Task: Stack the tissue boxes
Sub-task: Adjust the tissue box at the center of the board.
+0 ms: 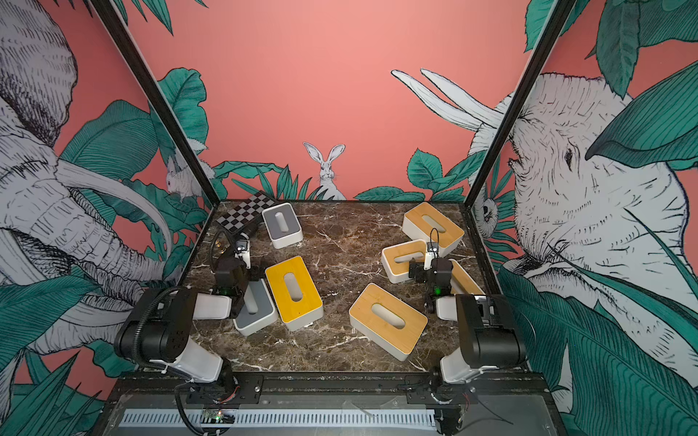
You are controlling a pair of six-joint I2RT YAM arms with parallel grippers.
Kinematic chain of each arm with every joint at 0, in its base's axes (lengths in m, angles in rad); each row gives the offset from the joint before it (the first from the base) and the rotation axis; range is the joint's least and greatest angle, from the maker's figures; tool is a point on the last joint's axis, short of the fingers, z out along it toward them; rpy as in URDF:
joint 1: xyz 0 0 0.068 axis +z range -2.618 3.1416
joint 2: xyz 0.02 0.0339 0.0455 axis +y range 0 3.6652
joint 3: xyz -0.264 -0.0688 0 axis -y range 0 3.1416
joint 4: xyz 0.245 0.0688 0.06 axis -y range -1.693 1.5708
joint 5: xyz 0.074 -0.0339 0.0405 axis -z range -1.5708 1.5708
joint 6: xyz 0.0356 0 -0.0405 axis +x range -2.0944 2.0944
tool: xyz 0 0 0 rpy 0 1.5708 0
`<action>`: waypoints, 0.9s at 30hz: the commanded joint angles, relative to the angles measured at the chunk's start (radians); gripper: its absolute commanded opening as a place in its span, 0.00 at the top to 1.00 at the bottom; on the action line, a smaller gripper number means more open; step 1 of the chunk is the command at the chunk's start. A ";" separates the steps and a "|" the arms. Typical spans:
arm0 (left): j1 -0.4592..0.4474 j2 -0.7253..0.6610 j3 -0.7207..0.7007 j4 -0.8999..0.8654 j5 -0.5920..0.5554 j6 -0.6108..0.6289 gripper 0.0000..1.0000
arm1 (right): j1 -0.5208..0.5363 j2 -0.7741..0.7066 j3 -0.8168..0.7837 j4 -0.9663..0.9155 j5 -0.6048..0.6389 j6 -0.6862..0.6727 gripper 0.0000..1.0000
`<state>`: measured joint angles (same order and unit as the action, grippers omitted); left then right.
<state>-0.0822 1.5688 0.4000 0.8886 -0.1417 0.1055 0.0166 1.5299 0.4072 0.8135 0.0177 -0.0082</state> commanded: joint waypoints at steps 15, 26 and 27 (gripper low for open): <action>0.007 -0.015 0.012 -0.014 0.023 0.014 0.01 | -0.006 0.000 0.009 0.005 -0.013 -0.006 0.01; 0.008 -0.015 0.011 -0.012 0.025 0.013 0.00 | -0.007 -0.002 0.007 0.008 -0.013 -0.006 0.01; 0.009 -0.015 0.010 -0.010 0.025 0.013 0.01 | -0.006 -0.002 0.007 0.008 -0.012 -0.005 0.01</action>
<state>-0.0814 1.5688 0.4004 0.8883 -0.1299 0.1059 0.0166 1.5299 0.4072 0.8112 0.0093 -0.0078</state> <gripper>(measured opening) 0.995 0.992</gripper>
